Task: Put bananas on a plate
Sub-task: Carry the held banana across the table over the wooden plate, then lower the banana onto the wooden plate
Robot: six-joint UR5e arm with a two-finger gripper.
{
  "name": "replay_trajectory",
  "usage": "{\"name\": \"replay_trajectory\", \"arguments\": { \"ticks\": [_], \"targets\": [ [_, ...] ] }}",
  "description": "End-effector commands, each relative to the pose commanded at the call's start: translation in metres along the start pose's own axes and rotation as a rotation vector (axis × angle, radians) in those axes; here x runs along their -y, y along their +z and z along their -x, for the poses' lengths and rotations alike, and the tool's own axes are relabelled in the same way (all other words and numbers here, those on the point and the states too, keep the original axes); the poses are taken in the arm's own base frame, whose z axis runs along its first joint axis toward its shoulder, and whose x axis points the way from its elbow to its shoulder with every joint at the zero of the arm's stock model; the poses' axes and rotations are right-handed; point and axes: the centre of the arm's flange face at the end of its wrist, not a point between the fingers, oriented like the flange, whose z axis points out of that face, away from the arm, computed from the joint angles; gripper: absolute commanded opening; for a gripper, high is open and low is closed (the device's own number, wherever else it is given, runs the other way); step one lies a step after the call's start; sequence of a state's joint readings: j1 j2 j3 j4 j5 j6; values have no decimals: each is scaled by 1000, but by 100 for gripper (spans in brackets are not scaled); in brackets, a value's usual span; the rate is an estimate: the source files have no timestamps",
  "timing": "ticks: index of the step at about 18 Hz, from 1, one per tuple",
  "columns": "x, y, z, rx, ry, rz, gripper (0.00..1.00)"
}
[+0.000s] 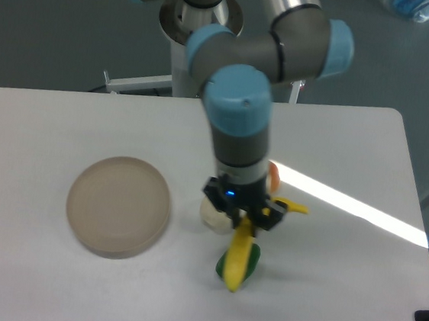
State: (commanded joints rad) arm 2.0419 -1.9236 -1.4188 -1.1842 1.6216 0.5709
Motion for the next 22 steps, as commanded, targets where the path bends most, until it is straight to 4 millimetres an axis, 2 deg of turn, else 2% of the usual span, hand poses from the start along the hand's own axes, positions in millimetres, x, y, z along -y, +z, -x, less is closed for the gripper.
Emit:
{"name": "replay_trajectory", "arguments": {
  "ticks": [3,5,9,10,14,17,22],
  "targets": [
    [9,8,-42,-41,-32,-2,37],
    [10,19,-60,-66,-40,13,37],
    [1,48,-81,-128,-79,52,38],
    [-2,53,-91,-135,-68,66,38],
    [-14,68,-109,-135,-40,79,38],
    [-23,80,-140,-144,4,100,38],
    [-36,109,-176,-137,16,86,38]
  ]
}}
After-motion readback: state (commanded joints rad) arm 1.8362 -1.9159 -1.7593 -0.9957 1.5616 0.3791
